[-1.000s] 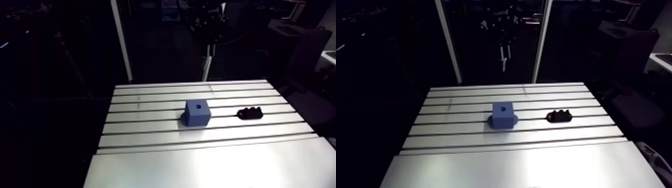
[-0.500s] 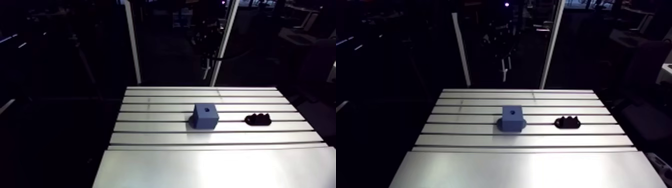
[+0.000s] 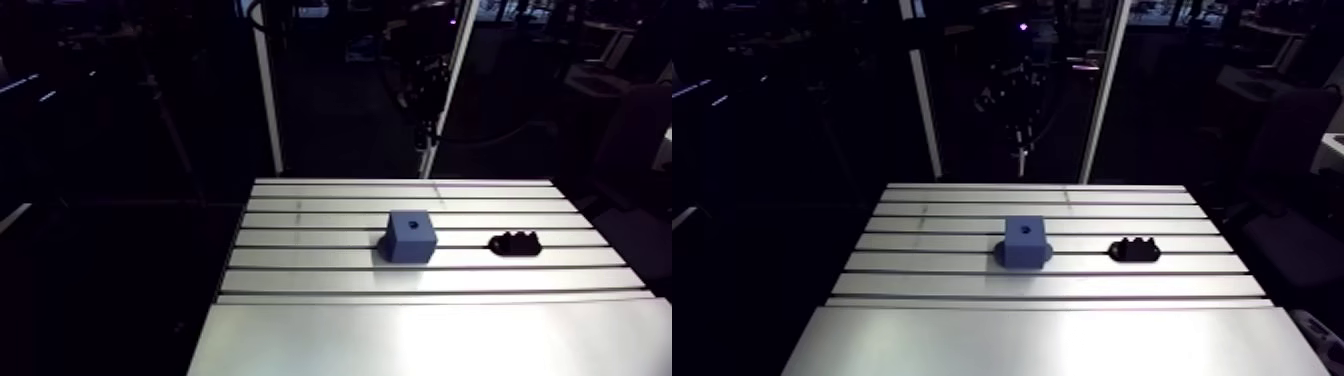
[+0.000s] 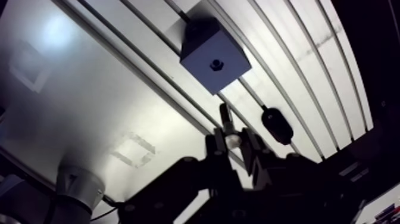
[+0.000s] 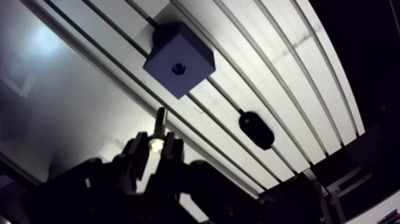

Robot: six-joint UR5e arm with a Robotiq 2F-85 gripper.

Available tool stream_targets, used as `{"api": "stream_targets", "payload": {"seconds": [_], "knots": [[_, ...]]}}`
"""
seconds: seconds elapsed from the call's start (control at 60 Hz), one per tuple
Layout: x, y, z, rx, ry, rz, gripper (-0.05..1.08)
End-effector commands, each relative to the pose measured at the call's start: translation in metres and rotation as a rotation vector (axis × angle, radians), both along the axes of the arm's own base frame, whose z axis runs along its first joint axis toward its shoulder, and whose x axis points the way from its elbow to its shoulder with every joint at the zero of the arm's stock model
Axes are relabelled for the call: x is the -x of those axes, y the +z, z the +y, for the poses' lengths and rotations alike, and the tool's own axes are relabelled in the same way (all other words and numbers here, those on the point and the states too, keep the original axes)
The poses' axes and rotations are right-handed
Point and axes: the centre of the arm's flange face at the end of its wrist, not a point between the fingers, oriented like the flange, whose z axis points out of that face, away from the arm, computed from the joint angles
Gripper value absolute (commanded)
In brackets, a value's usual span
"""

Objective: Pick up the M10 bolt and insert it into the hex recess until seated.

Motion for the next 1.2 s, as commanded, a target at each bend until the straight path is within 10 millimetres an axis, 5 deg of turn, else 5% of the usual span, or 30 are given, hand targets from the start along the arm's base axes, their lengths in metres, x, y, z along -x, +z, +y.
{"api": "stream_targets", "payload": {"seconds": [0.017, 1.2], "knots": [[0.000, -0.006, 0.001, -0.005, 0.003, 0.008, 1.08], [0.002, -0.056, 0.013, -0.003, -0.021, 0.050, 1.08]]}}
